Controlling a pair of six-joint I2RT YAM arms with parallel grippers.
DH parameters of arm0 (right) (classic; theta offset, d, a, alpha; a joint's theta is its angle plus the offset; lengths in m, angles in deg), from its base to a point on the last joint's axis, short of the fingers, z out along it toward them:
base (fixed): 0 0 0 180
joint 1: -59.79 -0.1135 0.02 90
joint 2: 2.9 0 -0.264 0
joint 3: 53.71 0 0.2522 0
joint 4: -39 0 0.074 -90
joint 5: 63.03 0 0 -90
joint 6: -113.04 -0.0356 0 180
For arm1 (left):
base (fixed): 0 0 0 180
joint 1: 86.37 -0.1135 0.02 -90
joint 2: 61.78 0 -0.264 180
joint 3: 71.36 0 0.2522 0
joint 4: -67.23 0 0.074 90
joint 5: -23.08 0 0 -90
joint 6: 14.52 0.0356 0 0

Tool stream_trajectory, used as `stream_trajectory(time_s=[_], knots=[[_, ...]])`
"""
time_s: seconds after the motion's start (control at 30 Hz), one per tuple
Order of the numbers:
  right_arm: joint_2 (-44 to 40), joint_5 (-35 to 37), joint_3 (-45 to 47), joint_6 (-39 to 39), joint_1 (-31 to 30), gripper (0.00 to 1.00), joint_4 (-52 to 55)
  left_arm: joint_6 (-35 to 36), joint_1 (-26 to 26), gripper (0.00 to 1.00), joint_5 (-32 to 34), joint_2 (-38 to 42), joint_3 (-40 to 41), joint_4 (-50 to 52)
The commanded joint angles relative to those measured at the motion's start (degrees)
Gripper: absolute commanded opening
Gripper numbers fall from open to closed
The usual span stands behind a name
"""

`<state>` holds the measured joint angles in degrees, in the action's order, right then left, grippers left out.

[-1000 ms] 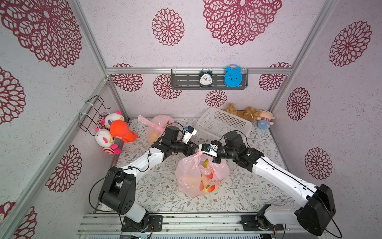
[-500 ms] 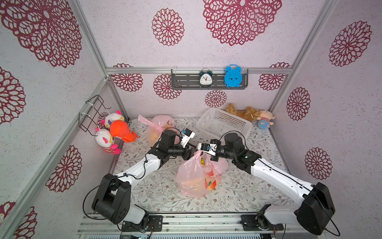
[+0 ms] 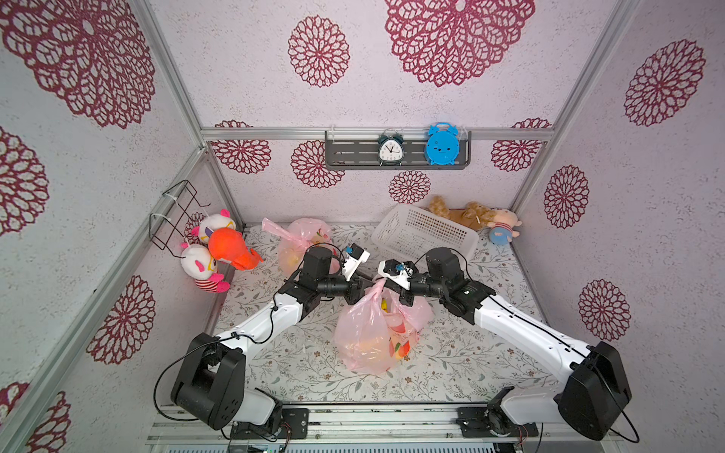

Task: Place the banana into a plastic bag & tie a knot
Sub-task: Cross the plastic bag at the center of the board.

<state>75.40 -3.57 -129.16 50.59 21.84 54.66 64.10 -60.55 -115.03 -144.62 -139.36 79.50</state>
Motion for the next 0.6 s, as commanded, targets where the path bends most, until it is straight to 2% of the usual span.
stream_trajectory(time_s=[0.0, 0.1, 0.33, 0.57], knots=[[1.3, -6.6, -3.3, -6.2, 0.5, 0.0, 4.3, 1.0, -0.4, 0.31, -1.7, 2.0, 1.4, -2.0], [2.9, -8.0, -4.9, -7.6, 1.0, 0.0, 6.1, 1.4, -0.4, 0.25, -1.9, 2.7, 2.2, -2.1], [4.7, -10.3, -5.8, -9.3, 1.0, 0.0, 6.9, 1.6, -0.4, 0.0, -0.4, 3.1, 2.6, -2.8], [4.8, -9.6, -5.5, -9.5, 1.2, 0.0, 7.5, 1.4, -0.5, 0.0, 1.1, 3.9, 3.7, -4.3]])
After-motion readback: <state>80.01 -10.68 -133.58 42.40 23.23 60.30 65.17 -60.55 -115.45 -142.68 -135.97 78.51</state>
